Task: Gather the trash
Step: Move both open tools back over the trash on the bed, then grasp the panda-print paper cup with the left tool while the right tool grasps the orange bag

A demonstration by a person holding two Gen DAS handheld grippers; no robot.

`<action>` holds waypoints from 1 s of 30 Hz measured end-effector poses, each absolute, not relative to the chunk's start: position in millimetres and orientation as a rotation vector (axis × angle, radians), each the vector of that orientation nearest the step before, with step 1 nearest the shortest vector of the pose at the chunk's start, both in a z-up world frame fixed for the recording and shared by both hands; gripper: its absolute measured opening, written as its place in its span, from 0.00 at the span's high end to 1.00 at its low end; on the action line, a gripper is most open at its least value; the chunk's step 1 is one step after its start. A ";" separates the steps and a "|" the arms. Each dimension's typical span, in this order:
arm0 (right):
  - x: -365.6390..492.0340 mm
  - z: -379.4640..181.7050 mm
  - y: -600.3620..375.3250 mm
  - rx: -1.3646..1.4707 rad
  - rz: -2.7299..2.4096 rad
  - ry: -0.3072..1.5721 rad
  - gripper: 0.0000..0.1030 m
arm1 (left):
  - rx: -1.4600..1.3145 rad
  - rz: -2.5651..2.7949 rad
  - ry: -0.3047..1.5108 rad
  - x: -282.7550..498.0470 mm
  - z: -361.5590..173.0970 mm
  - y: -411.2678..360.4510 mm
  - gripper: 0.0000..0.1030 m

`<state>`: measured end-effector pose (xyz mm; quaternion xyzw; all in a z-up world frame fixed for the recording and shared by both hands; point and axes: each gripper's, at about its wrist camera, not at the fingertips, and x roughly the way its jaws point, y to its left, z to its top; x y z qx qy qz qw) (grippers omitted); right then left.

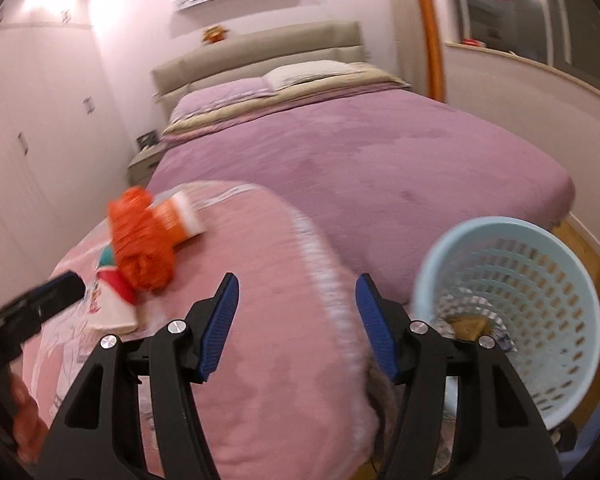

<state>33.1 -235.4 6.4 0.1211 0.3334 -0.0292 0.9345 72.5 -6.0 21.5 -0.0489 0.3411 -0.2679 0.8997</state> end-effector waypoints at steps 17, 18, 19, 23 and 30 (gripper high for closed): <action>73.6 -2.4 -163.2 0.140 0.082 0.714 0.44 | -0.167 -0.443 0.890 142.1 -44.2 44.6 0.29; 75.6 -1.9 -162.9 0.141 0.088 0.715 0.44 | -0.168 -0.450 0.894 143.2 -45.8 44.7 0.29; 78.2 -1.7 -161.8 0.142 0.095 0.718 0.44 | -0.166 -0.455 0.896 143.5 -46.1 43.9 0.29; 88.7 0.9 -155.3 0.137 0.119 0.718 0.44 | -0.162 -0.478 0.895 139.1 -48.0 39.9 0.38; 116.3 7.8 -143.7 0.148 0.175 0.720 0.44 | -0.153 -0.498 0.841 126.3 -44.5 38.0 0.50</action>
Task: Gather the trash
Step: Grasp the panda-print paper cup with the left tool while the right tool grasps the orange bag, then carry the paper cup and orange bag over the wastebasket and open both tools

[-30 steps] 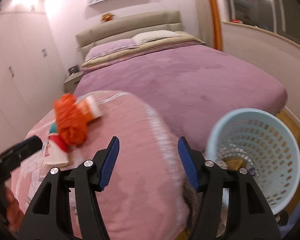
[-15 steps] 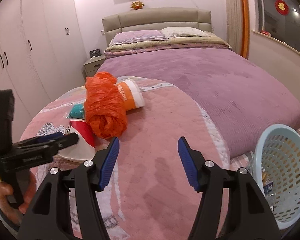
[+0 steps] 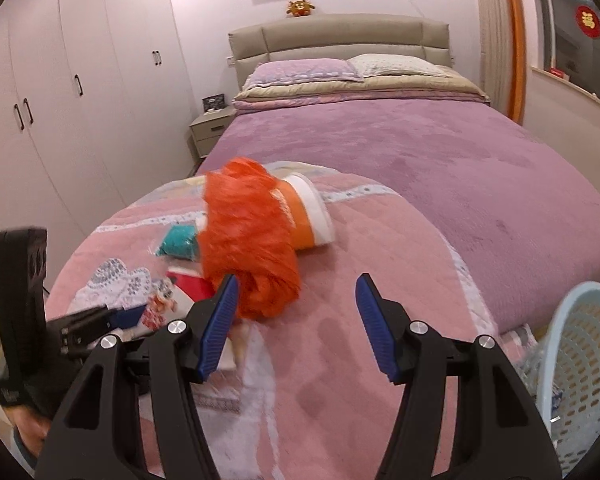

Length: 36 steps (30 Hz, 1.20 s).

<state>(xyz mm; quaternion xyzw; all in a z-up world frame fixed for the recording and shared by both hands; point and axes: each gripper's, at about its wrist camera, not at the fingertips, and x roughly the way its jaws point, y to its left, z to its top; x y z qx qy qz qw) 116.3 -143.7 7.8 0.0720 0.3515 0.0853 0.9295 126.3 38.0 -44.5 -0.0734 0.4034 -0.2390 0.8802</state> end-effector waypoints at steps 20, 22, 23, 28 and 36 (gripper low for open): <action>176.1 -17.9 -128.4 0.238 0.275 0.854 0.57 | -0.141 -0.529 0.739 103.2 -32.8 37.4 0.60; 172.1 -15.8 -127.1 0.226 0.280 0.847 0.63 | -0.143 -0.536 0.736 101.9 -32.3 37.8 0.61; 168.2 -13.9 -127.9 0.223 0.278 0.839 0.65 | -0.142 -0.537 0.735 101.2 -31.8 37.7 0.61; 143.3 -1.9 -136.6 0.218 0.262 0.793 0.69 | -0.149 -0.549 0.731 95.2 -26.8 37.2 0.62; 94.3 13.6 -164.4 0.218 0.205 0.741 0.69 | -0.117 -0.571 0.706 67.5 -6.7 22.6 0.62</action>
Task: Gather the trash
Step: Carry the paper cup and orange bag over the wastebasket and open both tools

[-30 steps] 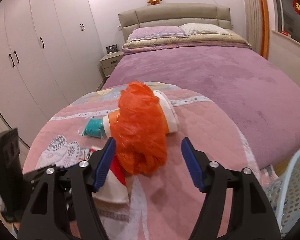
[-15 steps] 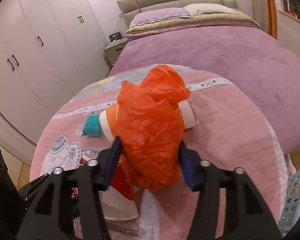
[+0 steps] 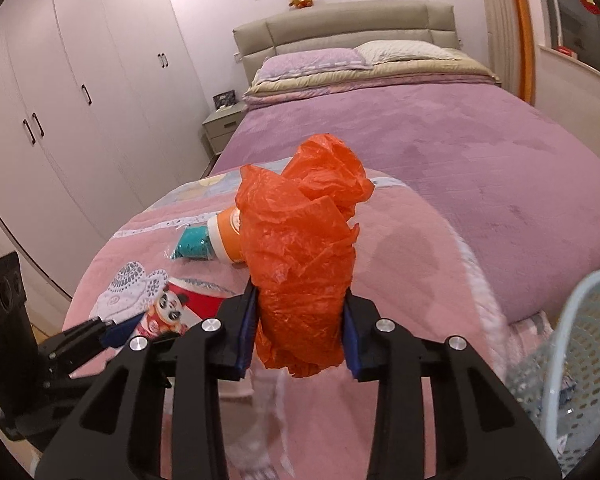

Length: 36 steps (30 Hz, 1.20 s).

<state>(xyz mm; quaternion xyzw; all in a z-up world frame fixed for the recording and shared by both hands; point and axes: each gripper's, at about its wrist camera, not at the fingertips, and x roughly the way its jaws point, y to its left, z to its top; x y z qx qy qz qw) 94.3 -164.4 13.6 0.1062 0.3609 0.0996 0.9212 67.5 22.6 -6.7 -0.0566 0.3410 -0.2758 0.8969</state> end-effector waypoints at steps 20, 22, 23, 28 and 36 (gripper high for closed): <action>-26.7 33.3 -313.3 0.327 -0.107 0.662 0.69 | 0.074 -0.809 0.625 17.8 35.0 -140.4 0.62; -36.4 29.9 -329.9 0.342 -0.140 0.658 0.68 | 0.088 -0.838 0.644 18.5 28.3 -165.2 0.62; -41.4 26.4 -340.0 0.361 -0.155 0.659 0.68 | 0.091 -0.851 0.653 19.3 25.2 -174.5 0.62; -56.7 8.2 -385.2 0.464 -0.233 0.665 0.68 | 0.134 -0.899 0.673 22.6 16.0 -221.5 0.62; -61.3 -14.0 -427.2 0.528 -0.340 0.699 0.68 | 0.154 -0.935 0.711 36.7 2.4 -274.7 0.62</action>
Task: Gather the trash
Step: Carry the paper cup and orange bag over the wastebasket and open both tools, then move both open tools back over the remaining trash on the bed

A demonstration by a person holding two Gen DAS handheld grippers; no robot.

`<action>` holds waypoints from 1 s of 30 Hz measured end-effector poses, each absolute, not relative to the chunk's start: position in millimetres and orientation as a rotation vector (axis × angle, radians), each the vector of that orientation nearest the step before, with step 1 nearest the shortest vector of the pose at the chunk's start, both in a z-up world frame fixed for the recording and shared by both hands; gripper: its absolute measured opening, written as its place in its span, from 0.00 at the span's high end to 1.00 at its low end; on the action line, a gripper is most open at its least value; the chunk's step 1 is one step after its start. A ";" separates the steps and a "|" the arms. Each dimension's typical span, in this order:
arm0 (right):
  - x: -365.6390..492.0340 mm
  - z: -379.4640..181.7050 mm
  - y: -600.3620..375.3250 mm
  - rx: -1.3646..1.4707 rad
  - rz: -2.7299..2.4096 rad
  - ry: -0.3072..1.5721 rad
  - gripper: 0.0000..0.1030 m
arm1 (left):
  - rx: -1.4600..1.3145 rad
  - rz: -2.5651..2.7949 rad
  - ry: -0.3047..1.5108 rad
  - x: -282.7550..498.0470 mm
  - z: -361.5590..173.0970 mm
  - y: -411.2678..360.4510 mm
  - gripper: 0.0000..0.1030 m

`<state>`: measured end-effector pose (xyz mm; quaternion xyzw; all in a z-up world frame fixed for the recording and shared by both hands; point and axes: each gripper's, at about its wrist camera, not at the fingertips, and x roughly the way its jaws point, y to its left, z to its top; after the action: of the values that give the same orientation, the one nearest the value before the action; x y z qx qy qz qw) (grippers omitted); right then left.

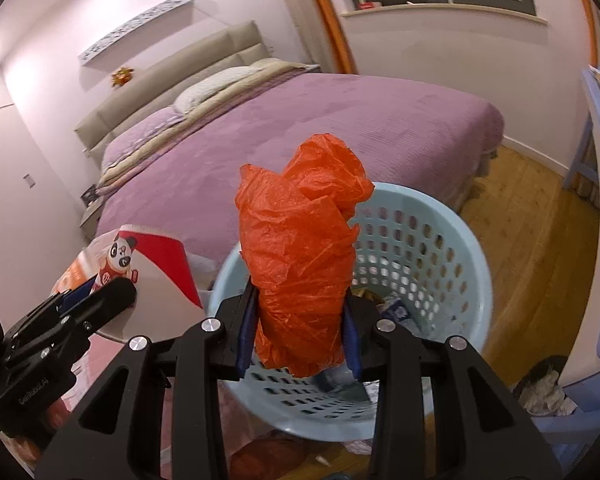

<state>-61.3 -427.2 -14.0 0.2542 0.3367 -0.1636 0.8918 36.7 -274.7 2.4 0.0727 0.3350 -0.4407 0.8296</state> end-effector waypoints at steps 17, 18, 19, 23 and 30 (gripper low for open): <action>-61.0 -30.3 -451.1 0.584 -0.420 0.710 0.43 | 0.116 -0.902 0.769 46.9 -18.5 -267.6 0.35; -60.6 -28.9 -448.6 0.580 -0.413 0.707 0.43 | 0.112 -0.900 0.762 46.2 -16.2 -262.9 0.35; -60.6 -27.9 -445.4 0.575 -0.409 0.705 0.43 | 0.107 -0.898 0.754 45.1 -13.2 -257.8 0.36; -55.1 -17.4 -426.9 0.549 -0.374 0.696 0.43 | 0.079 -0.888 0.725 40.9 0.0 -235.7 0.36; -41.4 2.8 -377.6 0.468 -0.283 0.673 0.43 | 0.022 -0.823 0.664 41.2 25.7 -181.5 0.36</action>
<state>-41.4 -377.6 2.8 0.2269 0.3260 -0.1373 0.9074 41.2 -181.5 25.7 0.0105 0.3166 -0.3925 0.8635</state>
